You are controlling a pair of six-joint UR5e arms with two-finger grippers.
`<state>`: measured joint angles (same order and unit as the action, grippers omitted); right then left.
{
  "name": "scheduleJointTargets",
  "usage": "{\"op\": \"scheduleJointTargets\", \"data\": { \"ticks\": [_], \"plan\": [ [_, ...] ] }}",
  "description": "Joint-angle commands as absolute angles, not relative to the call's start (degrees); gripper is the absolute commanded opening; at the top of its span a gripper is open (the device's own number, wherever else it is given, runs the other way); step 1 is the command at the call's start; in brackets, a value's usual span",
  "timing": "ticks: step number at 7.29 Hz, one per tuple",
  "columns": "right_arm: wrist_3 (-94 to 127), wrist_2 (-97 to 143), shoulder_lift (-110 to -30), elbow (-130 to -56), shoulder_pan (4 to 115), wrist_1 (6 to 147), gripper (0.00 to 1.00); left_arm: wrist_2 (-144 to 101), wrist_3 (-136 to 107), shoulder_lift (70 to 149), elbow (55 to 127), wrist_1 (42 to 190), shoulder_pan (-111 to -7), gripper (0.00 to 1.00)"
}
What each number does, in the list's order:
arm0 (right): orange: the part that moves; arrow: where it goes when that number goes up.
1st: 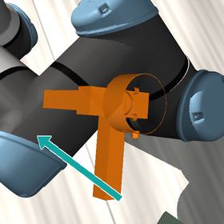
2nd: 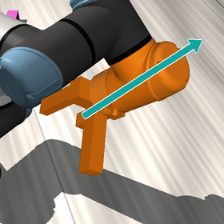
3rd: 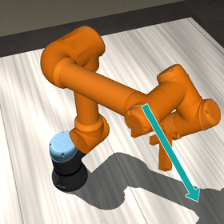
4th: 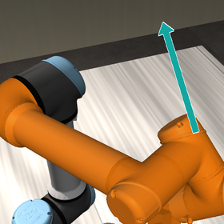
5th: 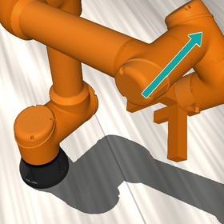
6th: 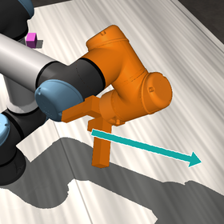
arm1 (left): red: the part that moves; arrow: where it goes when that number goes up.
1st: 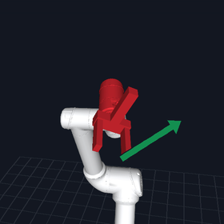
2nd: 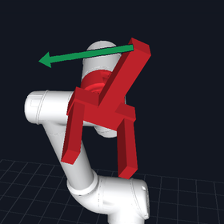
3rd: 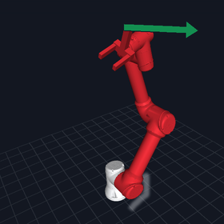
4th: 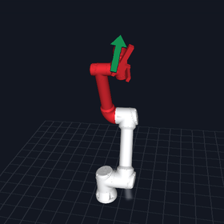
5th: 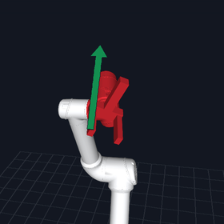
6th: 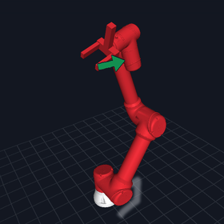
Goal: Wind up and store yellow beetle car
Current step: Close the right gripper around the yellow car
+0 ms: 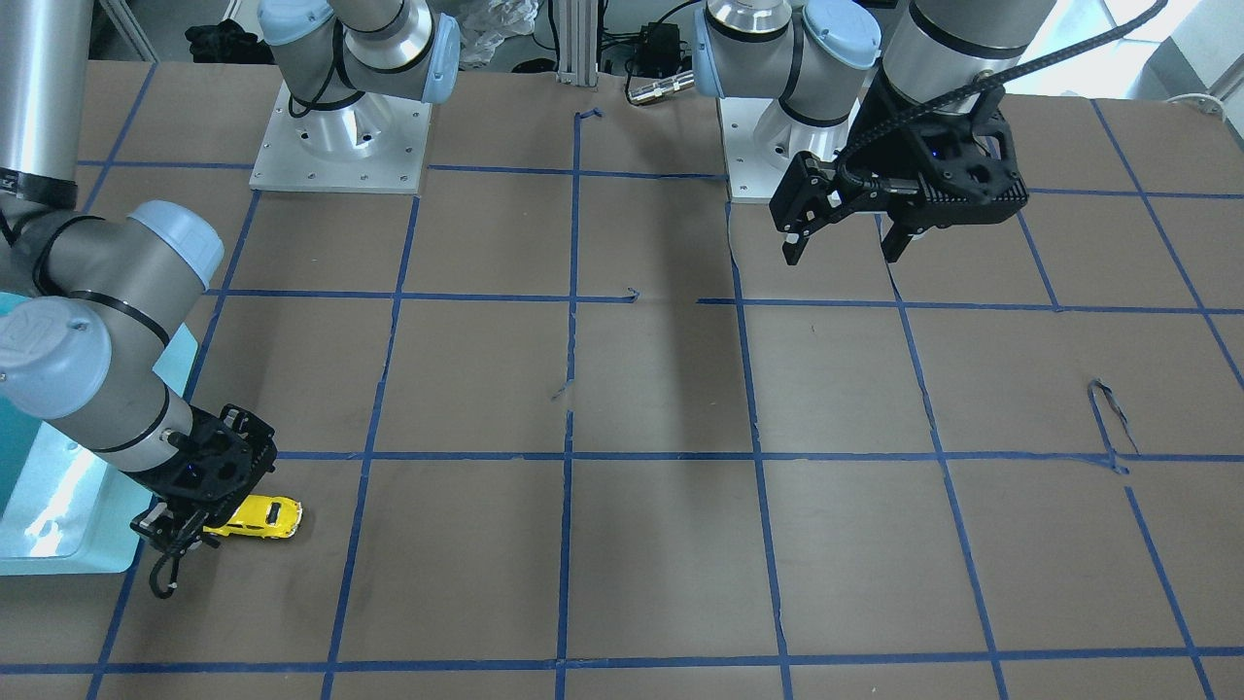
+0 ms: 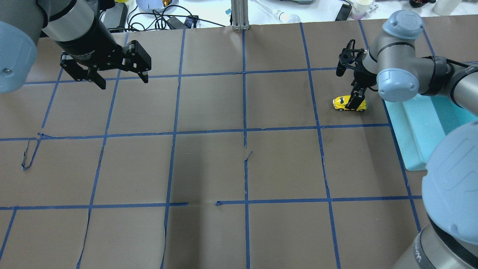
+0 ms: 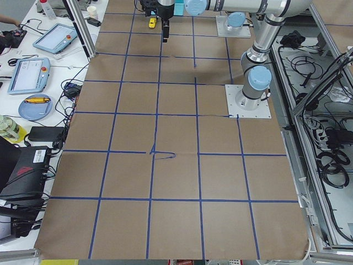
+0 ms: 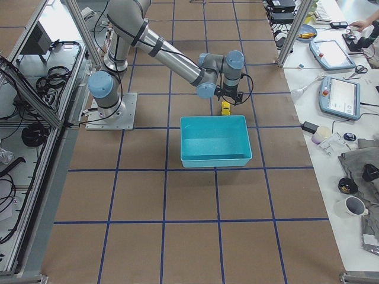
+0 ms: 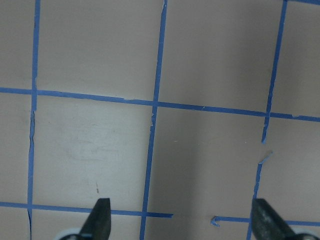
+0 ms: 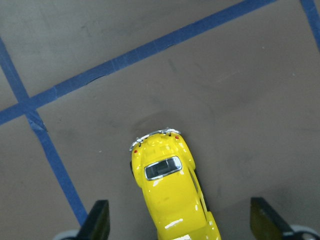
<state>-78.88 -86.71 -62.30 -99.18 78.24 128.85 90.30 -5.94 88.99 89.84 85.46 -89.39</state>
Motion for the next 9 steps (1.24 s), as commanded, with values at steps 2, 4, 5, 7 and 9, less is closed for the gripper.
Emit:
{"op": "scheduleJointTargets", "data": {
  "ticks": [2,4,5,7,9],
  "plan": [
    [-79.4,-86.7,-59.7,-99.1,78.2,128.9,1.0,91.2,-6.0,88.9,90.1,84.6,-89.3,1.0],
    [-80.2,-87.6,-59.6,-98.7,78.2,128.8,0.09,91.1,-6.0,88.9,90.1,84.6,-89.4,1.0],
    [-83.0,-87.5,-59.7,-98.0,78.2,128.0,0.0,91.1,-5.5,88.9,90.1,84.6,-89.4,1.0],
    [-83.3,-86.9,-60.8,-97.7,78.2,127.0,0.0,91.1,-5.2,88.6,90.3,84.6,-89.5,1.0],
    [-82.9,-82.8,-68.2,-94.8,78.7,117.5,0.0,91.4,-5.2,88.2,90.5,84.6,-89.5,1.0]
  ]
}}
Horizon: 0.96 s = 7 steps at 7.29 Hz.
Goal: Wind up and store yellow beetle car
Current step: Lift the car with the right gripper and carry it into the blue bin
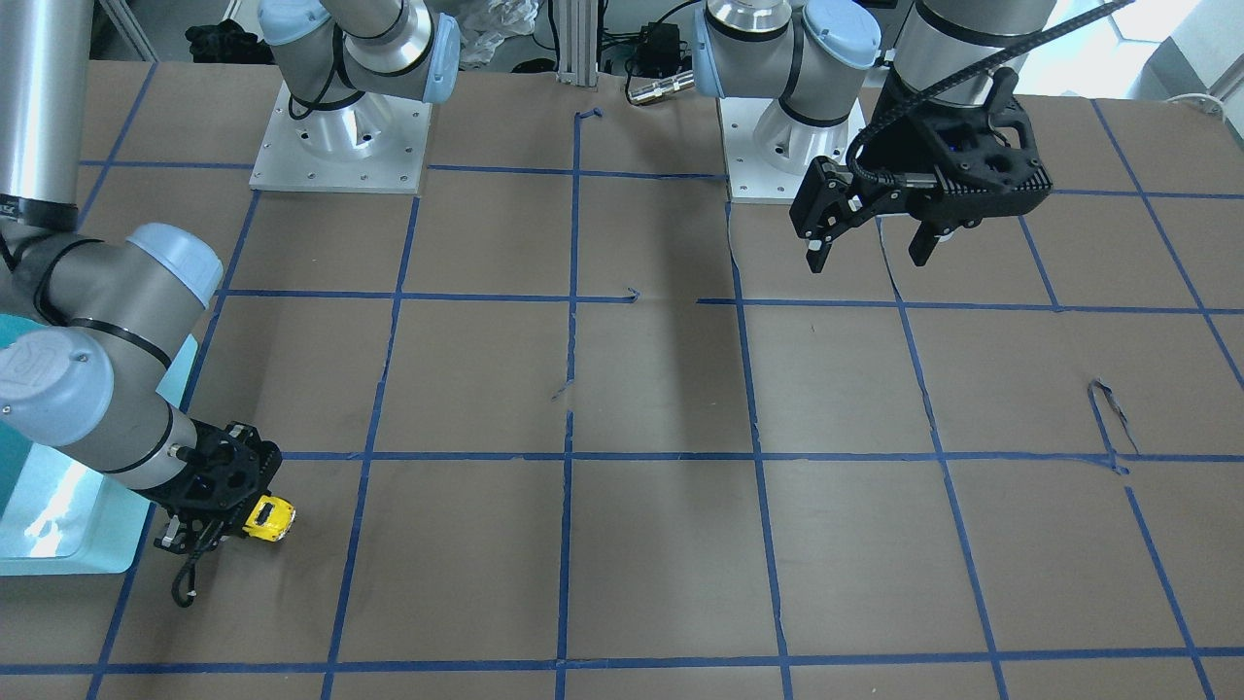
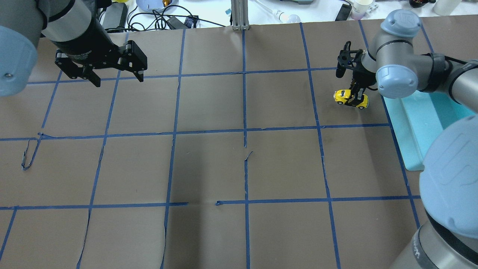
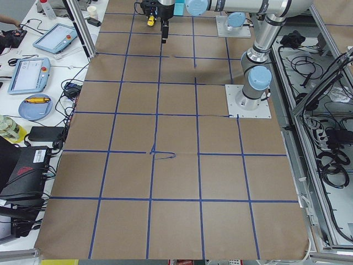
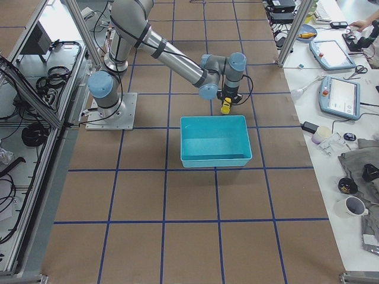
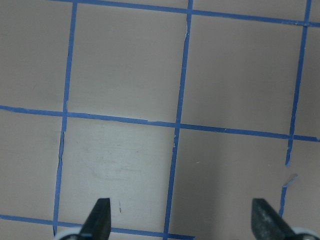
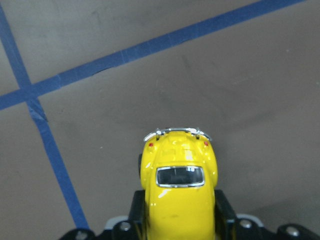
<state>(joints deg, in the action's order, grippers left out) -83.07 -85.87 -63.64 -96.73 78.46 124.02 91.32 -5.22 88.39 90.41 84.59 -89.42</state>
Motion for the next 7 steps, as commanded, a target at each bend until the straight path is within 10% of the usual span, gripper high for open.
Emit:
{"op": "scheduleJointTargets", "data": {
  "ticks": [1,7],
  "plan": [
    [-82.6,-83.1,-71.2,-91.7,78.7,110.8,0.0,91.3,-5.1,88.2,90.8,84.6,-89.4,1.0],
    [-107.6,-89.7,-72.4,-85.9,61.8,98.8,0.0,91.4,-5.2,88.1,90.7,84.5,-89.4,1.0]
  ]
}}
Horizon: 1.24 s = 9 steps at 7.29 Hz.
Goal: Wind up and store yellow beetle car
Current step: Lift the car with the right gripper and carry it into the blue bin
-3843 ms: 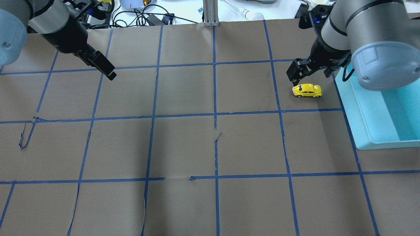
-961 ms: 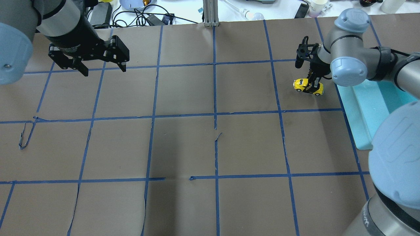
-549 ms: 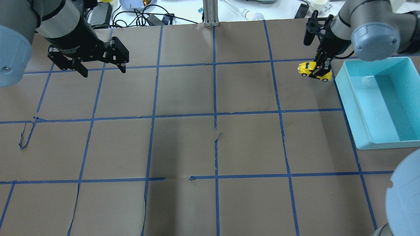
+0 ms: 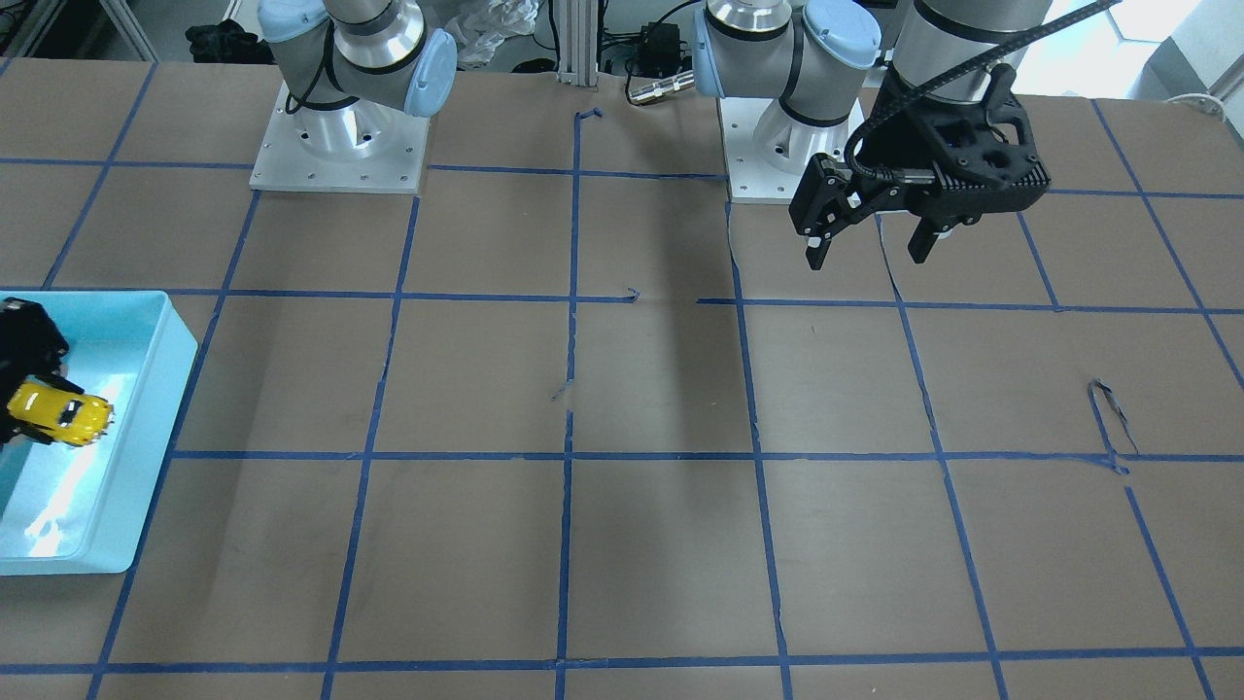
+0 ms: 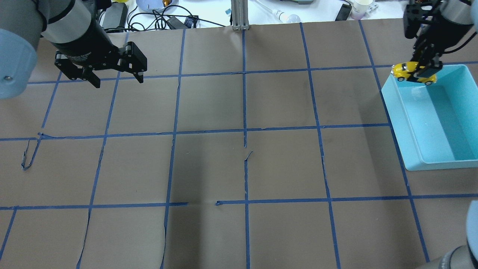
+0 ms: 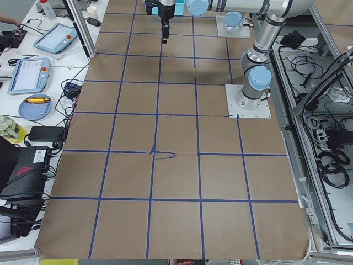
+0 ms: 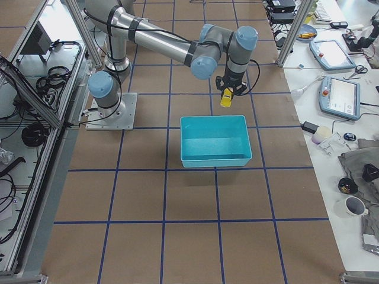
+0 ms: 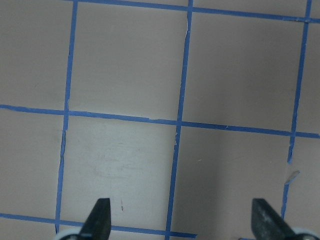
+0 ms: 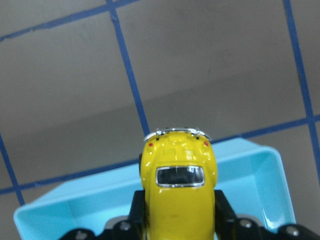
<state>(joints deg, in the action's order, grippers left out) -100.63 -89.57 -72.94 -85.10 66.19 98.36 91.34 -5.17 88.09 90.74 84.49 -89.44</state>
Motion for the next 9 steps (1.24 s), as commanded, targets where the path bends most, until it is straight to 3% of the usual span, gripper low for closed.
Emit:
{"op": "scheduleJointTargets", "data": {
  "ticks": [1,7,8,9],
  "plan": [
    [-109.7,-89.9,-71.1,-87.0,60.1,99.3,0.0,91.2,-5.2,88.1,90.6,84.5,-89.5,1.0],
    [-114.3,-93.0,-62.7,-92.6,56.2,113.2,0.0,91.1,-5.2,88.0,90.2,84.5,-89.6,1.0],
    [-114.4,-92.6,-62.1,-92.6,56.3,113.2,0.05,91.1,-5.3,88.2,90.3,84.5,-89.6,1.0],
    [-116.5,-92.4,-62.1,-92.6,56.6,113.2,0.18,91.1,-5.2,88.1,90.3,84.5,-89.6,1.0]
  ]
}}
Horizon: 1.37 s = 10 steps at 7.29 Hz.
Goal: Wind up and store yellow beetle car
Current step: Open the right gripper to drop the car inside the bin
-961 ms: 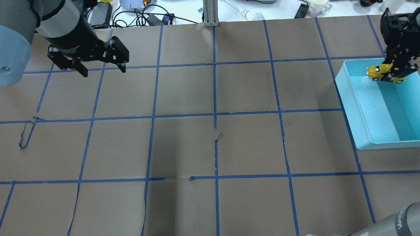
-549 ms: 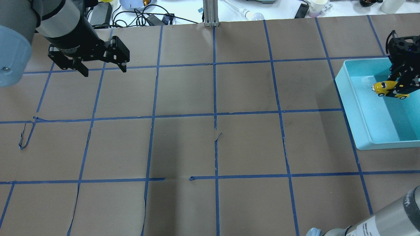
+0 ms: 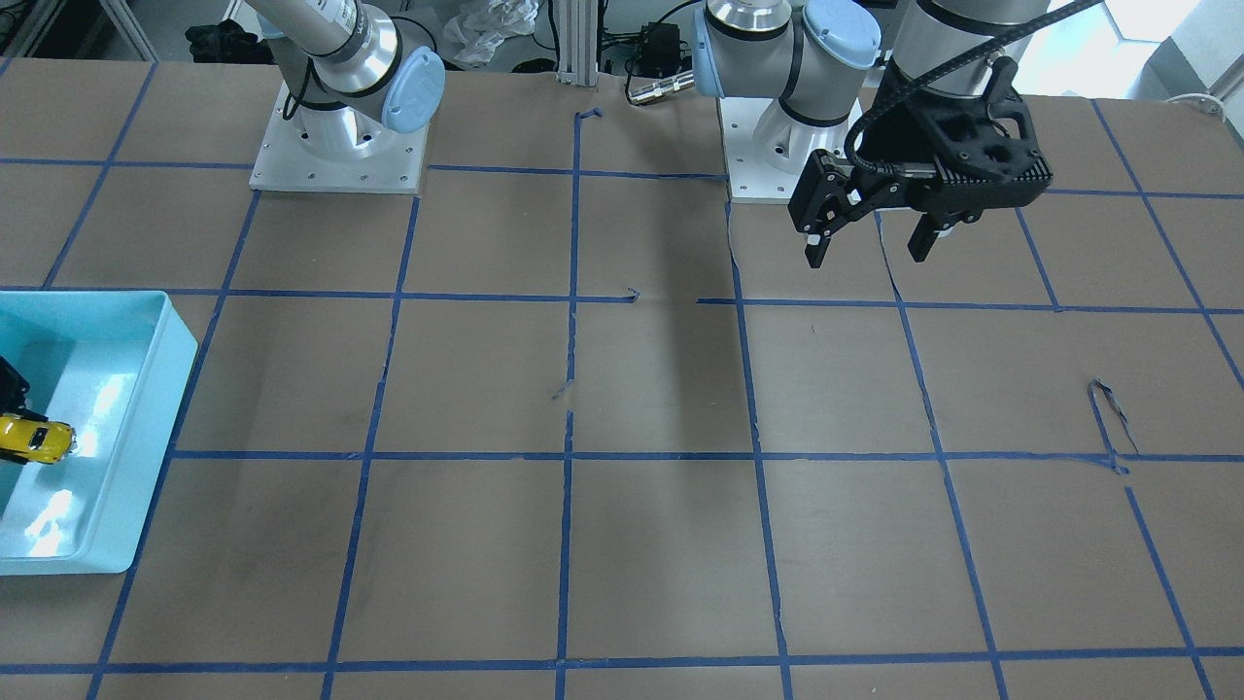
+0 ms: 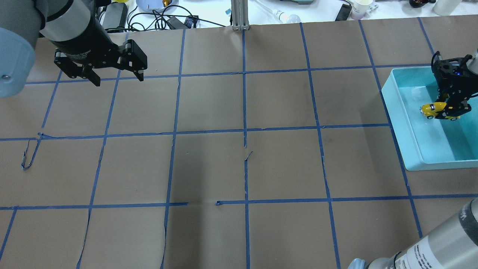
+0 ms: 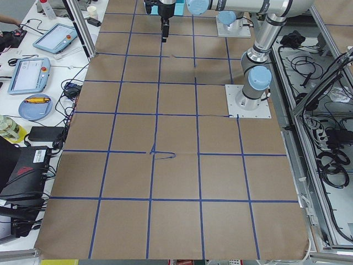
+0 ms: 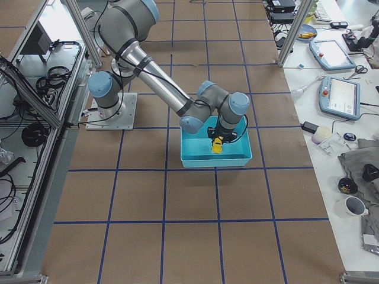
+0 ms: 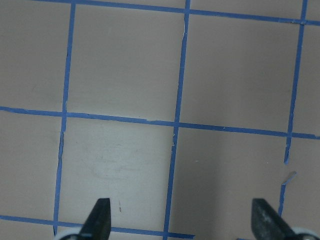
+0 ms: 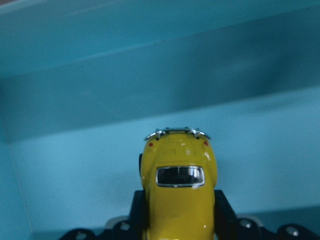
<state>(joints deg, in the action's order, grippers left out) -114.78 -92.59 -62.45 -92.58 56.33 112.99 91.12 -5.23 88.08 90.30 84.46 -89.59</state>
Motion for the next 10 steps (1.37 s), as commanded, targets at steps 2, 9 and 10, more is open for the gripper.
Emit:
{"op": "scheduleJointTargets", "data": {
  "ticks": [2,9,10],
  "plan": [
    [-117.0,-92.4,-62.2,-92.6,57.5,113.0,0.43,91.1,-5.2,88.1,90.3,84.5,-89.6,1.0],
    [-99.2,-91.1,-75.5,-92.3,57.7,101.5,1.0,91.1,-5.3,88.1,90.4,84.5,-89.6,1.0],
    [-85.7,-91.2,-78.5,-92.4,57.7,98.7,1.0,91.1,-5.4,88.2,90.5,84.5,-89.6,1.0]
  ]
}}
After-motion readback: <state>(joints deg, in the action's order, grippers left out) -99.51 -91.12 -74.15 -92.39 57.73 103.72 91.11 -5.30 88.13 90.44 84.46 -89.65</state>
